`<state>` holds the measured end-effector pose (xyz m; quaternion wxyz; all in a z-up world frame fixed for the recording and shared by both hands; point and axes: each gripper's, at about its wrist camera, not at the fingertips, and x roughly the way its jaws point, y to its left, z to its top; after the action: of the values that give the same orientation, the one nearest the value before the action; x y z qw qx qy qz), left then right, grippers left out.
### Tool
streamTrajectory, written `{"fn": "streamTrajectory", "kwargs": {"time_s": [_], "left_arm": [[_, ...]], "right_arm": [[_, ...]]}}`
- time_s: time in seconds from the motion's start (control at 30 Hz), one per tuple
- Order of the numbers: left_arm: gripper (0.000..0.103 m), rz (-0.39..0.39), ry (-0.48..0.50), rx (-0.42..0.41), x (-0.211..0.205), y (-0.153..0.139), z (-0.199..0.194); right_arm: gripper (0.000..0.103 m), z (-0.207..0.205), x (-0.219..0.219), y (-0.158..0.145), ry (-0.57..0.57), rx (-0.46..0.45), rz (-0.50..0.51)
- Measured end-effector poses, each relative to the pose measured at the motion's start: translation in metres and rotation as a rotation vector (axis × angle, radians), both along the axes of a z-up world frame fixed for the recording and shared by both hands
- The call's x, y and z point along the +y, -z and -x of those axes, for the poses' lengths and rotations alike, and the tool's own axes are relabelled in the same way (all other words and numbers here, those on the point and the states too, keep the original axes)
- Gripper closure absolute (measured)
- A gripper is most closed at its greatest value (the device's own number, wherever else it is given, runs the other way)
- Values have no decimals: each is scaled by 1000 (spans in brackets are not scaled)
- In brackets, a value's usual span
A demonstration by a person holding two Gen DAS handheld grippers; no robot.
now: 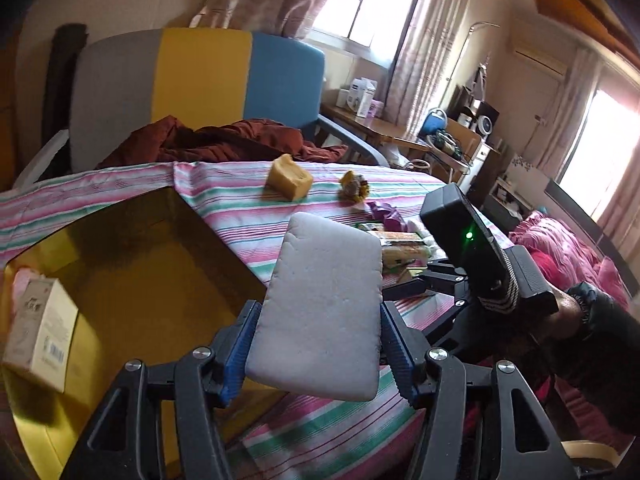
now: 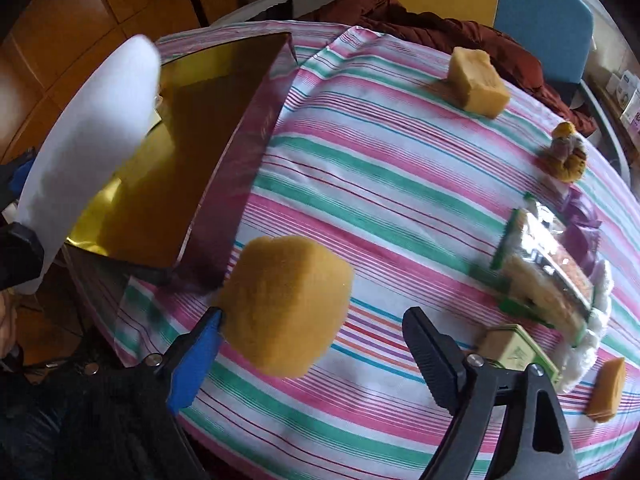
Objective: Organize objects
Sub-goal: 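Carry the white block toward the tray with the left while the right grasps a yellow sponge, then release the white block and the yellow sponge into the gold tray with both grippers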
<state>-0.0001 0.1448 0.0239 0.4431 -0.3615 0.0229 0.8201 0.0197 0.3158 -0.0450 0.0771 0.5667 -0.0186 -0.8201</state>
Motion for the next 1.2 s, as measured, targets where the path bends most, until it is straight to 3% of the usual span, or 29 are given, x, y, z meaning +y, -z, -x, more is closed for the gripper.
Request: {"fn": "streamTrajectory", "kwargs": {"time_s": [0.07,0.1,0.17,0.2,0.23,0.33,0.57,0.7,0.8,0.9,0.97,1.07,1.2], "left_arm": [[43,2,-34,-2,-12,2,1],[43,1,-50,-6,-17,3,2],[43,-2,-88,-16,-30,5,5],[43,-2,-106,-16,-36,5,6],[43,0,-130,-18,-45,6,7],[43,9,-188,-30,-66,9,9],[42,58,-371,-67,-126,27,13],[42,83,-506,-92,-154,35,22],[33,95,-575,-107,-168,39,26],[4,115,-659,-89,-180,39,24],[2,105,-702,-62,-189,35,20],[2,101,-730,-40,-200,31,16],[2,109,-761,4,-207,25,11]], "right_arm": [[14,1,-5,1,-7,1,14],[21,0,-7,1,-10,4,17],[39,-1,-9,0,-7,21,58],[54,-2,-8,-1,-5,33,83],[60,-4,-9,-3,-2,50,109],[65,-8,-10,-8,31,90,97],[65,-11,19,-35,152,186,108],[65,-3,1,-63,106,260,170],[65,9,-29,-75,27,280,227],[63,28,-74,-75,-72,254,296],[58,39,-100,-71,-119,228,322],[41,56,-139,-56,-175,169,370],[40,64,-164,-40,-197,121,398]]}}
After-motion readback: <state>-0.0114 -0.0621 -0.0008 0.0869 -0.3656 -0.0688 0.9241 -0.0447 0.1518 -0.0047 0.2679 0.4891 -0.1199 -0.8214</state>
